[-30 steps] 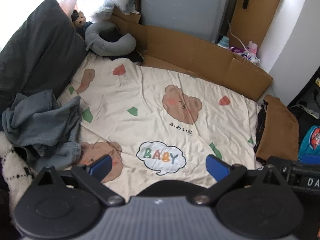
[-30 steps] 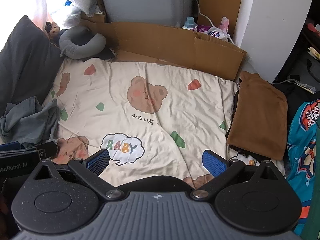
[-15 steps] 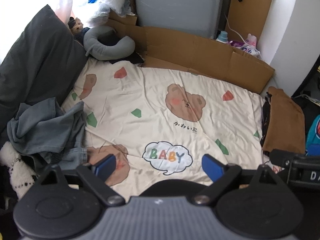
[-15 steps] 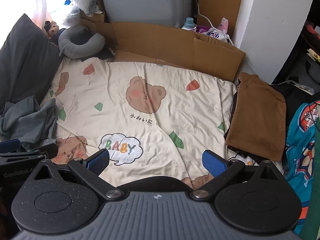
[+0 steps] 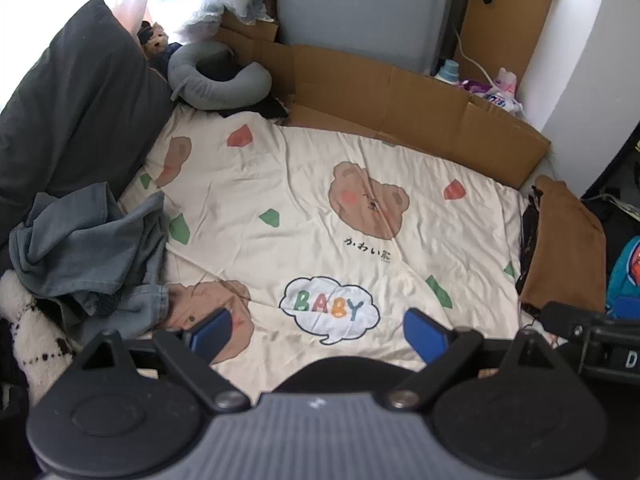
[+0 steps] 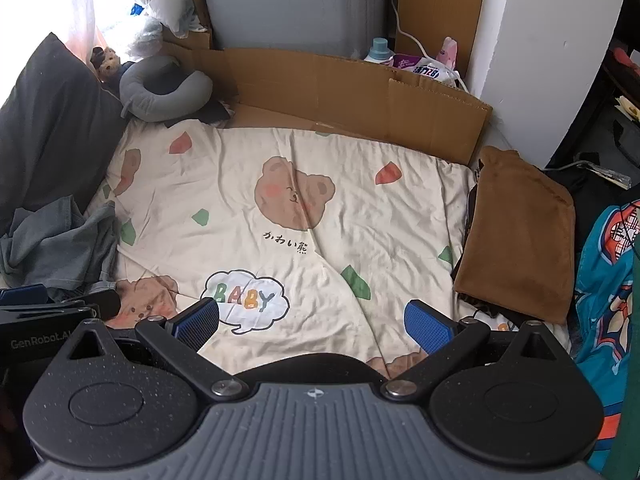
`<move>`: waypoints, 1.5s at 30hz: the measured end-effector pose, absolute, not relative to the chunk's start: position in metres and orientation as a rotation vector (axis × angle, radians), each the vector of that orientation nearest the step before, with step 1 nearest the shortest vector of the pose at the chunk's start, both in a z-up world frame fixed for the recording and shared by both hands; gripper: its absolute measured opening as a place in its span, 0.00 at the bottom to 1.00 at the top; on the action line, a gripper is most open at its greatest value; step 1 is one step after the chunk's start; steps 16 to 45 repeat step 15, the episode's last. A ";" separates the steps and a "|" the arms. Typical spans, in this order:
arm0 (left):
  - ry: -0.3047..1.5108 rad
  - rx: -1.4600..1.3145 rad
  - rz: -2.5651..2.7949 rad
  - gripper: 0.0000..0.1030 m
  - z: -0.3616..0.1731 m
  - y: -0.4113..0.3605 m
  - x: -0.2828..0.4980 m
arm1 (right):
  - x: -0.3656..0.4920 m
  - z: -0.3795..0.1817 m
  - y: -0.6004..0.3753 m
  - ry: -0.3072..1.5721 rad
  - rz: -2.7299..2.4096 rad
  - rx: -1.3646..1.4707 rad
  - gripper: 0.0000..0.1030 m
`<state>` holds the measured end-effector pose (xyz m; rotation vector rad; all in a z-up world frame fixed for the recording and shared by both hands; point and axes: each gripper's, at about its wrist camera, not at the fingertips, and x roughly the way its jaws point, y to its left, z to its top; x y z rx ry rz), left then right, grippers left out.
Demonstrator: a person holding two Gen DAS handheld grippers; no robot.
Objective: Fold clothes
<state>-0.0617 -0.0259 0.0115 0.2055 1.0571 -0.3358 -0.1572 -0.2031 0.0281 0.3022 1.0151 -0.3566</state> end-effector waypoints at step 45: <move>1.069 0.206 -0.322 0.91 0.011 -0.028 -0.062 | -0.158 0.028 -0.202 1.014 -0.360 0.296 0.99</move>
